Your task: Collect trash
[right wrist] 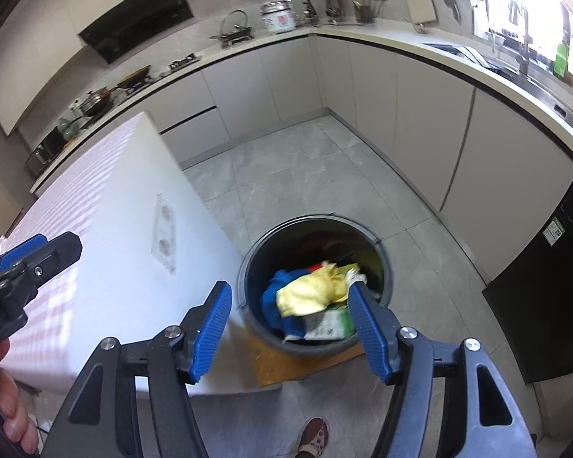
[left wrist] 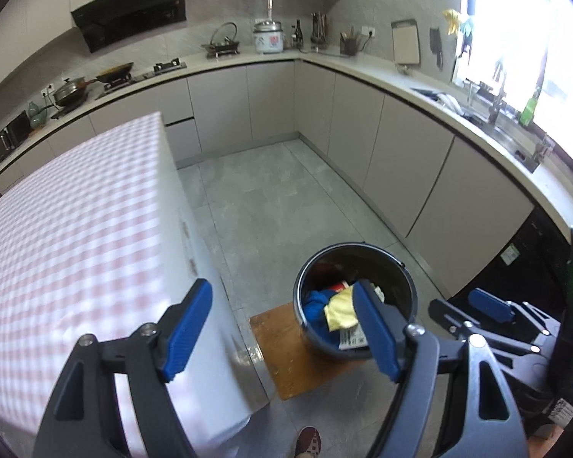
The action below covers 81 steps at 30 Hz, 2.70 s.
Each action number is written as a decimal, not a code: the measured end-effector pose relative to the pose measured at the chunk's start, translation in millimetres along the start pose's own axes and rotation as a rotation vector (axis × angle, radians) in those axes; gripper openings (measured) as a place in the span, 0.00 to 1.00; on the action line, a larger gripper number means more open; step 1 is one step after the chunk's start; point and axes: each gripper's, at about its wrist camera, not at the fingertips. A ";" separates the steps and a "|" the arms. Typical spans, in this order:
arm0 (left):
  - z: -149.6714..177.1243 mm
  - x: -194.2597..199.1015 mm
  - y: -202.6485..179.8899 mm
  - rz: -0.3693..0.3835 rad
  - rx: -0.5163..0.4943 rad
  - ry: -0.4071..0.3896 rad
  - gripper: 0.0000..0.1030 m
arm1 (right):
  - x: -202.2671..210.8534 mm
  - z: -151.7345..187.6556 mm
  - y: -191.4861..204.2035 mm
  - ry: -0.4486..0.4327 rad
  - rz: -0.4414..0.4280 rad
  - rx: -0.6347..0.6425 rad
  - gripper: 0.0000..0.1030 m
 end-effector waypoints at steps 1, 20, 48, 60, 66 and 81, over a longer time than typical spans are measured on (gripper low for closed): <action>5.3 7.9 2.3 0.000 0.003 -0.008 0.78 | 10.1 9.4 9.2 -0.006 -0.001 0.007 0.66; 131.2 168.3 56.3 -0.119 0.117 -0.107 0.99 | 203.5 158.3 128.7 -0.132 0.007 0.232 0.82; 163.0 190.0 -15.4 -0.298 0.295 -0.130 1.00 | 273.0 147.4 65.4 -0.264 -0.039 0.252 0.91; 160.4 190.4 -19.8 -0.325 0.298 -0.125 1.00 | 269.0 145.1 61.8 -0.251 -0.036 0.252 0.91; 156.5 190.2 -19.4 -0.332 0.306 -0.123 1.00 | 263.9 143.8 65.1 -0.238 -0.032 0.263 0.91; 155.3 188.3 -14.0 -0.346 0.308 -0.111 1.00 | 254.3 142.4 70.2 -0.224 -0.038 0.265 0.91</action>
Point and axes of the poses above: each gripper's, at about its wrist camera, not at the fingertips, and x roughly against the way its jaws point, y to its left, z to its underside, and after that the axes turned 5 degrees about y, right-handed
